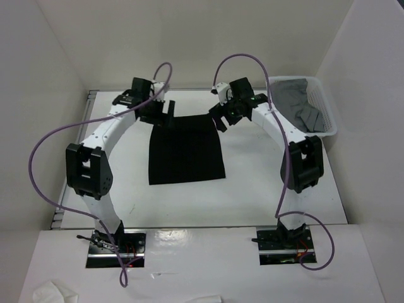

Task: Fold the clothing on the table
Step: Flatten the skirt out, then fold the skirt

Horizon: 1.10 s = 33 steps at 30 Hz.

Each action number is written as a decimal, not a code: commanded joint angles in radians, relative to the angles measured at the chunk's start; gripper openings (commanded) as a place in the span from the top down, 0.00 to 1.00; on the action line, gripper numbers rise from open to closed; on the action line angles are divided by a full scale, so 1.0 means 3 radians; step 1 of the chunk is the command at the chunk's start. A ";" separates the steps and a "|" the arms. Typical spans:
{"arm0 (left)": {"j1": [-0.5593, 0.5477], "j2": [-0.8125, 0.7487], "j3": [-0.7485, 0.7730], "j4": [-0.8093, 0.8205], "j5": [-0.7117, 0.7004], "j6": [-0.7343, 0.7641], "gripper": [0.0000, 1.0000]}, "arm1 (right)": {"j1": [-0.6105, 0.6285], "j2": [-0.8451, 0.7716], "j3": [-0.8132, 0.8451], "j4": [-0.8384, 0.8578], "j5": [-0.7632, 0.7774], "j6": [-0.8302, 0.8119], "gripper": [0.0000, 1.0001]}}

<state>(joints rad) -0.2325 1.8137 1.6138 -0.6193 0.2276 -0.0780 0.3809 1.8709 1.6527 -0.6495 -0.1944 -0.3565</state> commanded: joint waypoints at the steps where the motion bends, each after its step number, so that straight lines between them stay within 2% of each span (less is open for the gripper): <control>1: 0.0446 0.0507 0.0264 -0.0047 0.0411 0.0102 0.03 | -0.0012 0.0399 0.0452 0.0048 -0.0149 0.0191 0.09; 3: 0.0600 0.0749 0.0449 -0.0139 0.0880 0.0071 0.07 | -0.0012 0.0783 0.0840 -0.0039 -0.0201 0.0262 0.18; 4: 0.0652 0.0983 0.0683 -0.0139 0.0933 0.0071 0.12 | -0.0012 0.0916 0.1140 -0.0140 -0.0246 0.0303 0.21; 7: 0.0729 0.1311 0.1011 -0.0267 0.0934 0.0223 0.18 | -0.0012 0.1386 0.1703 -0.0314 -0.0278 0.0304 0.34; 9: 0.0760 0.1470 0.1266 -0.0318 0.0934 0.0290 0.18 | -0.0012 0.1611 0.1889 -0.0392 -0.0319 0.0304 0.43; 11: 0.0760 0.1567 0.1431 -0.0405 0.0934 0.0377 0.18 | -0.0012 0.1704 0.2109 -0.0483 -0.0359 0.0304 0.48; 20: 0.0790 0.1976 0.2090 -0.0477 0.0832 0.0409 0.18 | -0.0140 0.2021 0.2595 -0.0576 -0.0400 0.0304 0.48; 26: 0.0790 0.2442 0.2698 -0.0880 0.0678 0.0378 0.18 | -0.0247 0.2185 0.2702 -0.0612 -0.0472 0.0304 0.46; 31: 0.0760 0.2840 0.3516 -0.1284 0.0510 0.0378 0.19 | -0.0247 0.2379 0.2907 -0.0642 -0.0472 0.0304 0.46; 33: 0.0729 0.2841 0.3482 -0.1254 0.0387 0.0378 0.20 | -0.0247 0.2415 0.2948 -0.0673 -0.0513 0.0304 0.46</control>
<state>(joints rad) -0.0063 2.6587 2.6015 -0.9283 0.3882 0.0242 0.3008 2.5752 2.4779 -0.8181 -0.3210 -0.2760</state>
